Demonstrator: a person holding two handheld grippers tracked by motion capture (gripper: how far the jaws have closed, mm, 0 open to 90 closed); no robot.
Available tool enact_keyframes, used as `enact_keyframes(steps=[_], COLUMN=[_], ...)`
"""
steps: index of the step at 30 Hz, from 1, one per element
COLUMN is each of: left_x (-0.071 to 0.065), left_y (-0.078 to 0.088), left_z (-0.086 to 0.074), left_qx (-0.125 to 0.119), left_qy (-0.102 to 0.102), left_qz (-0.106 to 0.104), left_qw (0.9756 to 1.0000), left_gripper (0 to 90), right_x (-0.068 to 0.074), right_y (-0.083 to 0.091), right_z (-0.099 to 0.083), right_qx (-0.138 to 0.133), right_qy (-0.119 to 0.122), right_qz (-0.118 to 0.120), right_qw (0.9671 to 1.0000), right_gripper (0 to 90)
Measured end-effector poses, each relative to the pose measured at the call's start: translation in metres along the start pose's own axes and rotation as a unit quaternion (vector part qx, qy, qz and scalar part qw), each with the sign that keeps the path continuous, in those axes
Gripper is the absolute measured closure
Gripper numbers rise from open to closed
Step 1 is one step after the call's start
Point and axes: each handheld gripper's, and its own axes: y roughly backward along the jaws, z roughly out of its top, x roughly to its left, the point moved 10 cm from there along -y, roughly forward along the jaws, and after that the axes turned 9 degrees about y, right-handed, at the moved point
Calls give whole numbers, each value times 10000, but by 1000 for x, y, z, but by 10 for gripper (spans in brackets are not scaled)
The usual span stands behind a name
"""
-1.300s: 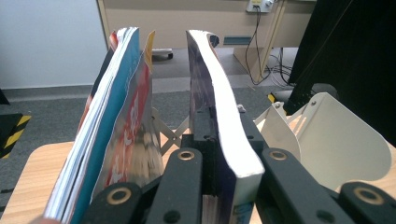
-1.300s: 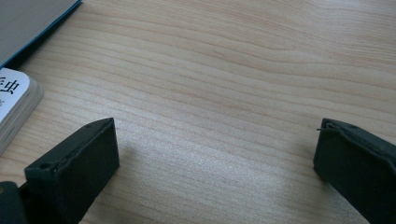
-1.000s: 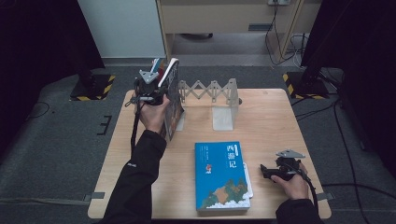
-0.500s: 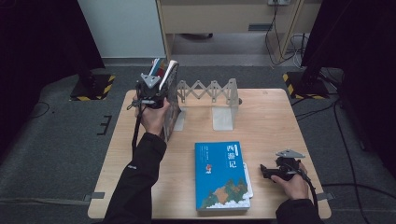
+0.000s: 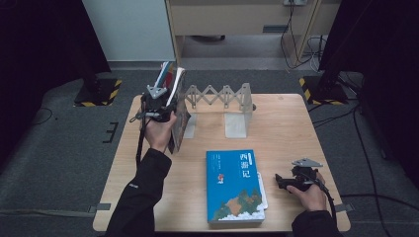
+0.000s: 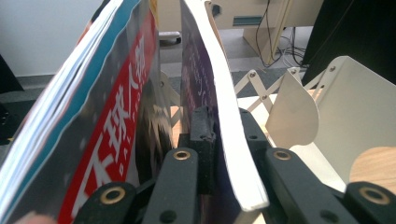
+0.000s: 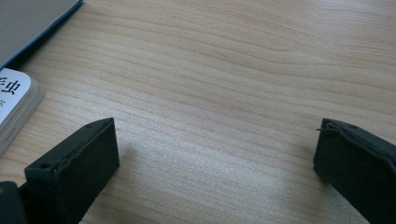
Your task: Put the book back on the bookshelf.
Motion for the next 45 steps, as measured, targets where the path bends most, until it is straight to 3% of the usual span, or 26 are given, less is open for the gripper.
enact_keyframes(steps=[6,10,15,17,19,22,25,30,38,45], left_x=[0,-3,-3,-2,-1,0,0,4,15,16], left_y=[2,-3,-11,-15,-21,-27,-28,-32,-36,-39], left_z=[0,4,11,11,9,10,11,13,17,18], left_qx=[145,181,230,337,582,654,576,258,92,-2], left_qy=[104,-46,-13,-44,52,109,7,103,188,160], left_qz=[-26,133,284,370,406,488,573,629,902,973], left_qw=[9998,9997,9993,9987,9975,9966,9967,9976,9957,9951], left_gripper=[770,761,731,713,699,777,818,820,821,820], right_x=[0,0,0,1,1,1,1,1,1,2], right_y=[0,0,0,0,0,0,0,0,0,0], right_z=[0,0,0,0,0,0,0,0,0,1], right_qx=[0,0,6,6,9,0,-2,0,1,2], right_qy=[-1,1,11,12,15,28,15,14,22,36], right_qz=[1,3,17,17,28,26,25,33,39,51], right_qw=[10000,10000,10000,10000,10000,10000,10000,10000,10000,10000], right_gripper=[4,4,4,4,4,4,4,4,4,4])
